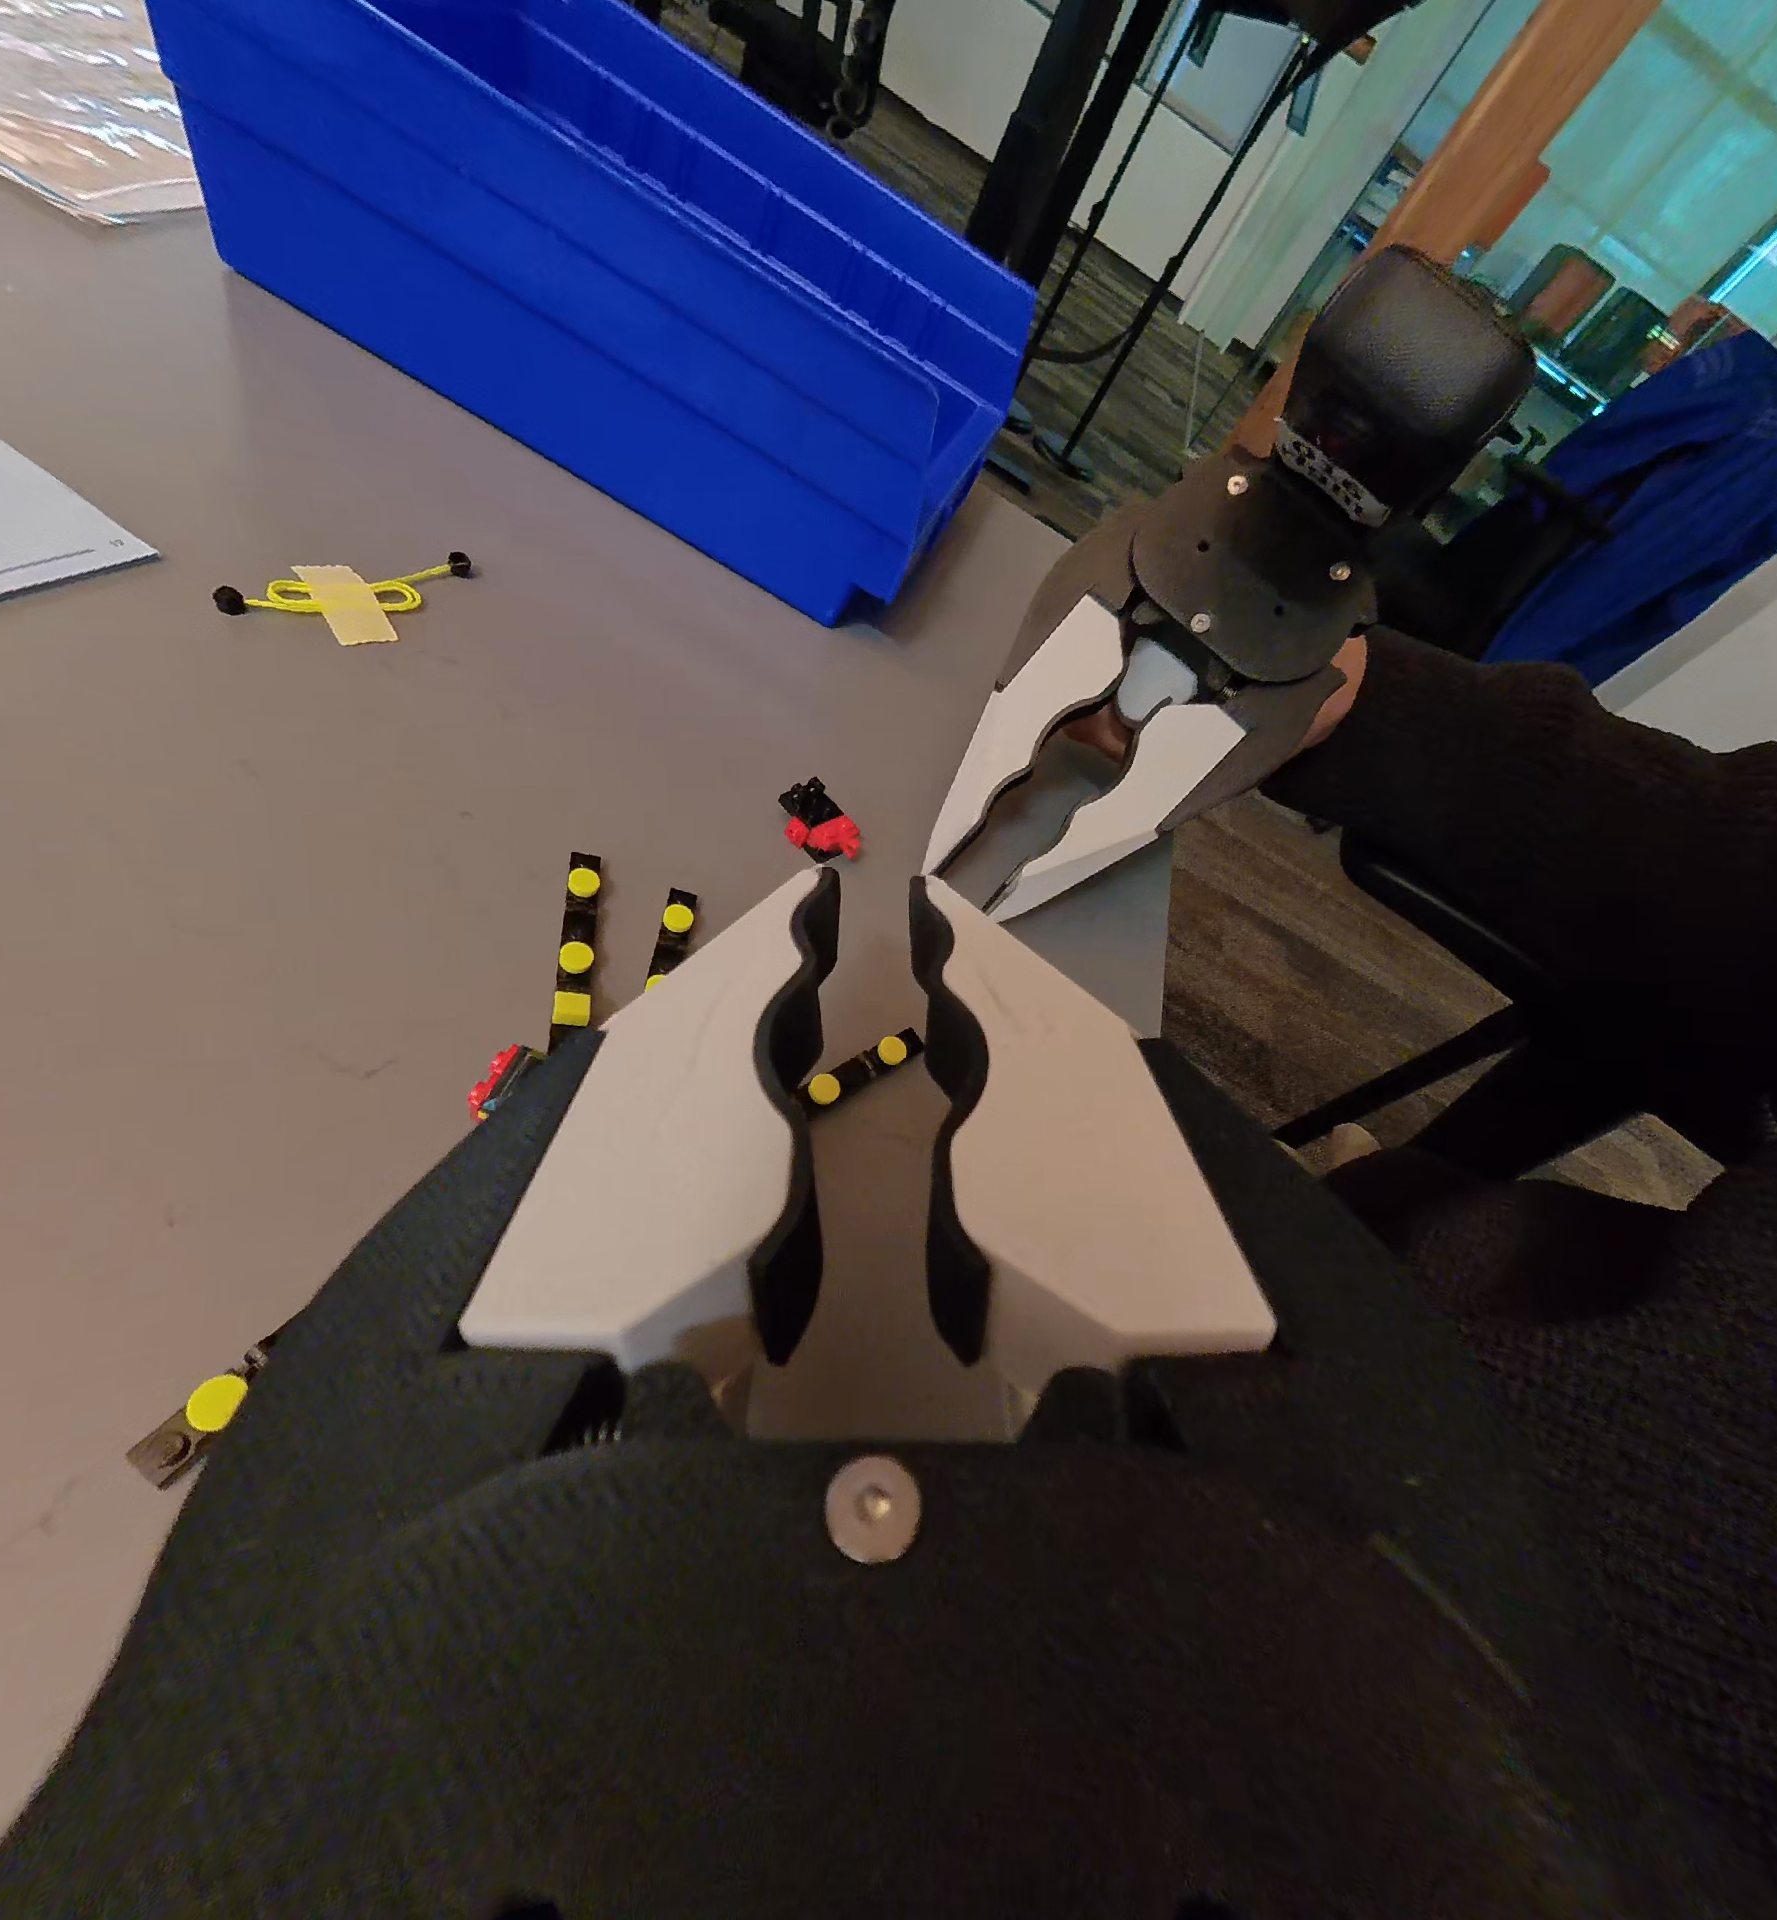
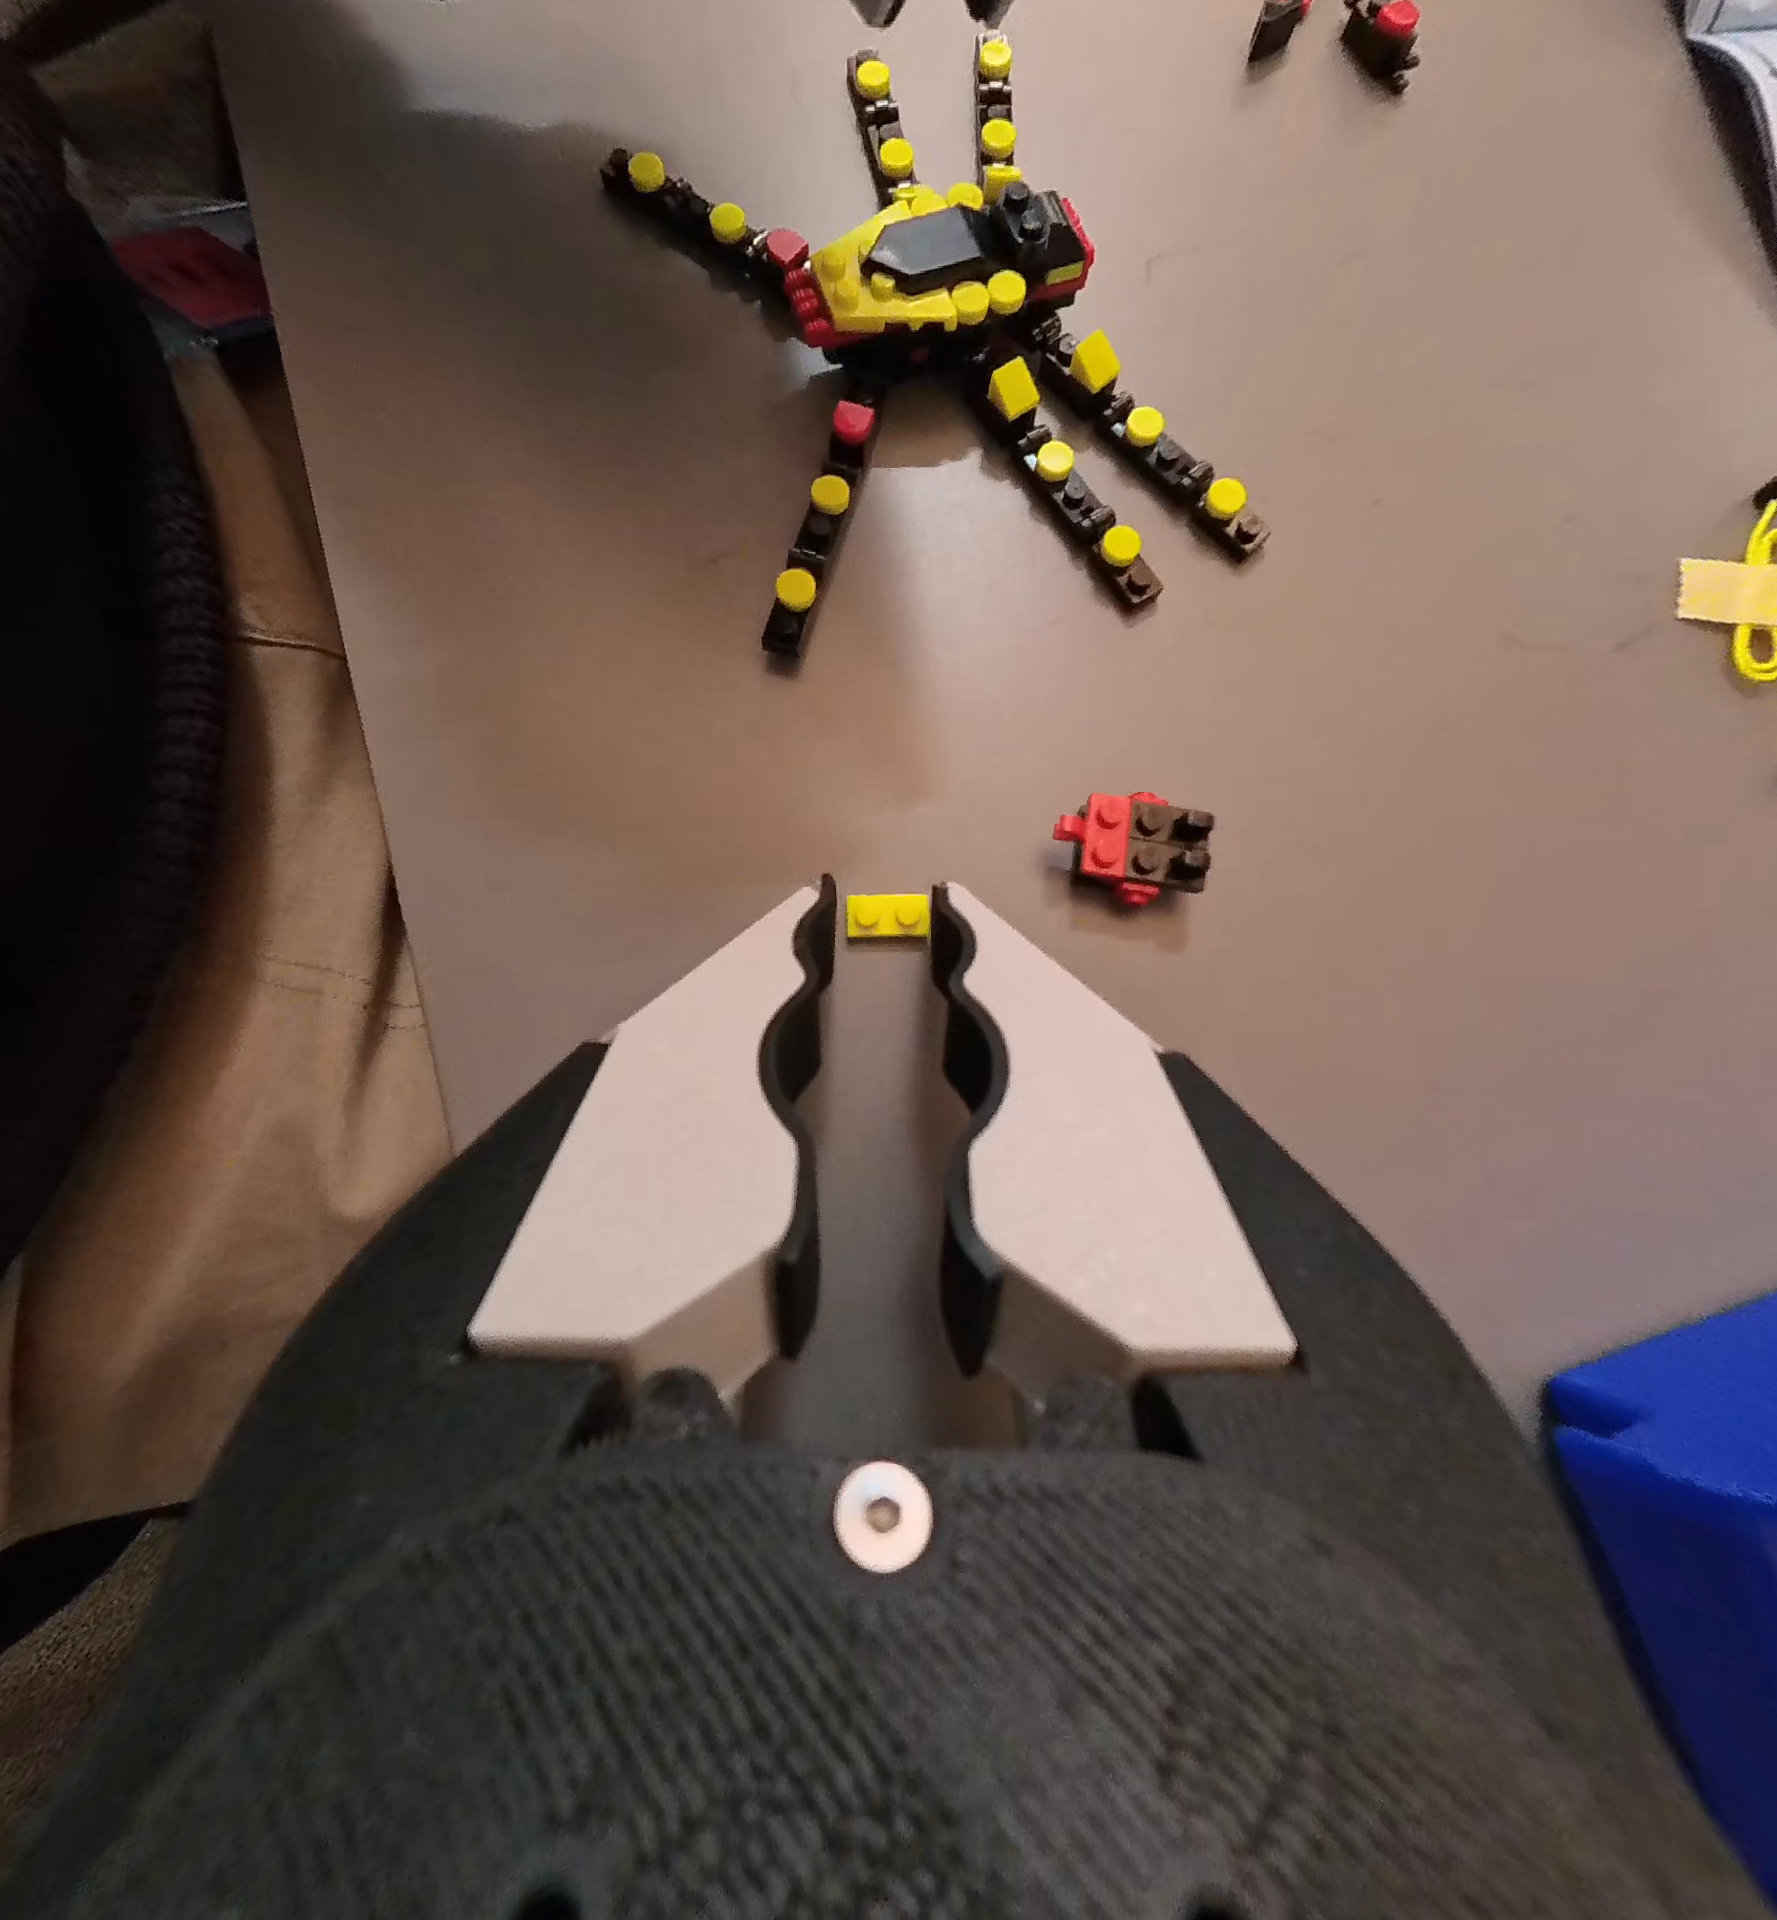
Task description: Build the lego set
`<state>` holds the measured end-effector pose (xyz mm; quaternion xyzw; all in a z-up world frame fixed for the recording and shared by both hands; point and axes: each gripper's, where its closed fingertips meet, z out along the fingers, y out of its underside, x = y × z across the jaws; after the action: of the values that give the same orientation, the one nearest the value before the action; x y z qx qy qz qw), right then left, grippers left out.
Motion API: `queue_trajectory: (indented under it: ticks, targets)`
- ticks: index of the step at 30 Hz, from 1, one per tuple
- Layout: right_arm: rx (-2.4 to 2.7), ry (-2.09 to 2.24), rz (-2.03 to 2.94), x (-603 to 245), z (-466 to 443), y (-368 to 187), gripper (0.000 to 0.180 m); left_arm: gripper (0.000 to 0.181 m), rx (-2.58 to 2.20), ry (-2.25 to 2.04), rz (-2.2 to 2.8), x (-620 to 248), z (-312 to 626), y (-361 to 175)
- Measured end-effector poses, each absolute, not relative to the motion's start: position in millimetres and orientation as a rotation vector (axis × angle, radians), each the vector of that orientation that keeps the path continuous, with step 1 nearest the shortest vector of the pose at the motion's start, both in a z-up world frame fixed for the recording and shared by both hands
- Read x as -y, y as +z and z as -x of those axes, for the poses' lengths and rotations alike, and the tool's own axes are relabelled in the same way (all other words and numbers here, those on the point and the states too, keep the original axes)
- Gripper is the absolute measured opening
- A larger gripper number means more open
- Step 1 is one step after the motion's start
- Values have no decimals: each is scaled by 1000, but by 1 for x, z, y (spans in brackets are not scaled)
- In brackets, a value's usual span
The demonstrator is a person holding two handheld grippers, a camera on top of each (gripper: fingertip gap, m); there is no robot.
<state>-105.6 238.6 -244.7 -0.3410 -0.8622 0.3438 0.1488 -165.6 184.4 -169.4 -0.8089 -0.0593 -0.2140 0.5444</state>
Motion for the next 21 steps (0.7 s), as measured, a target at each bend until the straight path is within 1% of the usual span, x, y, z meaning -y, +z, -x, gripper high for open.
queue_trajectory:
  ticks: [9, 16, 21]
  targets:
    - [2471, 936, 1001, -241, 109, -248, 14, 11, 144, -519, 1916, -184, 166, -169]
    - [2230, 972, 1072, -260, 136, -219, 14, 12, 152, -534, 1915, -184, 165, -169]
    - [2284, 902, 1076, -264, 140, -232, 14, 12, 153, -547, 1915, -184, 164, -169]
